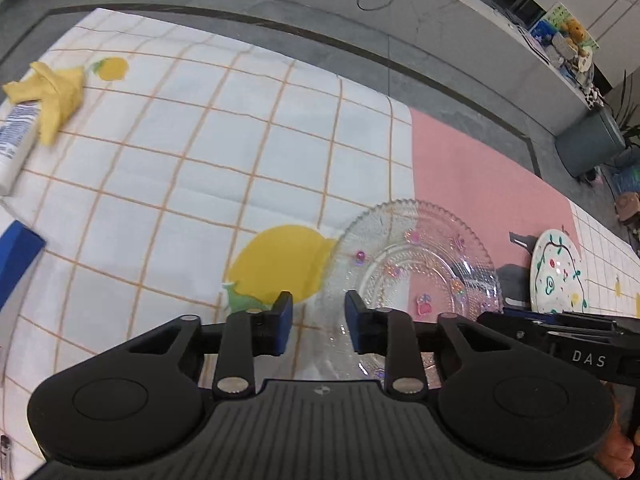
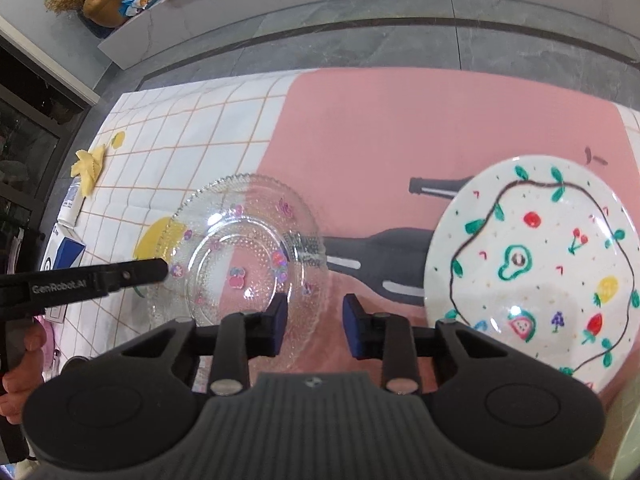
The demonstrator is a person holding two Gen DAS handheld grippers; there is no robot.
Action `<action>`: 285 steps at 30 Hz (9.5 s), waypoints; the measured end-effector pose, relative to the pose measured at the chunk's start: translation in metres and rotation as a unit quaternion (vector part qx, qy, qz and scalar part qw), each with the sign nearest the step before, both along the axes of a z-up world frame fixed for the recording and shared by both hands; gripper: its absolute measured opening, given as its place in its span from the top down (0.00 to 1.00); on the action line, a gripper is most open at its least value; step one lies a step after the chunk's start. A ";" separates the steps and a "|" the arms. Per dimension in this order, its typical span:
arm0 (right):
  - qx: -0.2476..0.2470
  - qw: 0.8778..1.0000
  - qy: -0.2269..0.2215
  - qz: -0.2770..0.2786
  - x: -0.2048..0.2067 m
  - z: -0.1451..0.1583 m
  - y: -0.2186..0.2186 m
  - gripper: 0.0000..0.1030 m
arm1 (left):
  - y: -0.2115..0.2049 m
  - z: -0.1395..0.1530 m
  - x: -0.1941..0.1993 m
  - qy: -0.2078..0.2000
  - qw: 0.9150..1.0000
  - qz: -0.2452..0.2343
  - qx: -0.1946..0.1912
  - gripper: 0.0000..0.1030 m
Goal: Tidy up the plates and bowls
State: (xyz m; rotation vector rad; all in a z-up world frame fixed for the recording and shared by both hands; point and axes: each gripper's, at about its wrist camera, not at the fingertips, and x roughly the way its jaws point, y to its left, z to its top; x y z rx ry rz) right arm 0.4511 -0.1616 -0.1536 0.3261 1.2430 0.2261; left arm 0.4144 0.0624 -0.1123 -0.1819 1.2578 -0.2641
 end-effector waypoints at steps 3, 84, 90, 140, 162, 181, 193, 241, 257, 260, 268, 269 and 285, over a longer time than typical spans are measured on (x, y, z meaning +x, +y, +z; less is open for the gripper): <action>0.004 1.000 0.003 0.004 0.000 -0.001 0.004 0.81 | -0.001 -0.002 0.002 -0.001 1.000 0.004 -0.004 0.76; -0.011 0.981 -0.125 -0.147 -0.386 0.016 -0.077 0.92 | -0.073 0.013 -0.332 -0.089 0.995 0.005 -0.051 0.84; -0.031 0.980 -0.133 -0.142 -0.388 0.017 -0.075 0.92 | -0.078 0.012 -0.335 -0.091 0.995 -0.003 -0.037 0.87; 0.009 0.977 -0.145 -0.153 -0.386 0.045 -0.102 0.89 | -0.065 0.056 -0.316 -0.140 0.989 -0.023 -0.037 0.83; -0.112 0.971 -0.191 -0.091 -0.298 0.110 -0.135 0.70 | -0.135 0.127 -0.217 -0.183 0.975 -0.126 -0.021 0.82; -0.083 0.979 -0.163 -0.092 -0.138 0.097 -0.185 0.63 | -0.178 0.105 -0.068 -0.133 0.981 -0.140 -0.015 0.64; -0.051 0.994 -0.039 -0.088 -0.051 0.032 -0.211 0.66 | -0.191 0.023 -0.003 -0.024 0.994 -0.107 0.012 0.64; 0.057 0.974 -0.100 -0.195 -0.086 0.068 -0.202 0.91 | -0.163 0.079 -0.014 -0.042 0.997 -0.026 -0.052 0.84; 0.100 0.964 -0.134 -0.207 -0.198 0.126 -0.178 0.92 | -0.130 0.146 -0.120 -0.095 0.993 -0.015 -0.068 0.84; 0.111 0.963 -0.140 -0.204 -0.224 0.129 -0.171 0.92 | -0.118 0.150 -0.146 -0.100 0.992 -0.001 -0.076 0.84; 0.127 0.959 -0.147 -0.209 -0.294 0.126 -0.151 0.93 | -0.089 0.141 -0.212 -0.098 0.990 0.018 -0.103 0.84; 0.127 0.958 -0.149 -0.210 -0.302 0.124 -0.148 0.93 | -0.086 0.138 -0.220 -0.096 0.990 0.019 -0.105 0.84; 0.128 0.954 -0.157 -0.220 -0.396 0.072 -0.113 0.95 | -0.044 0.065 -0.314 -0.083 0.984 0.072 -0.141 0.84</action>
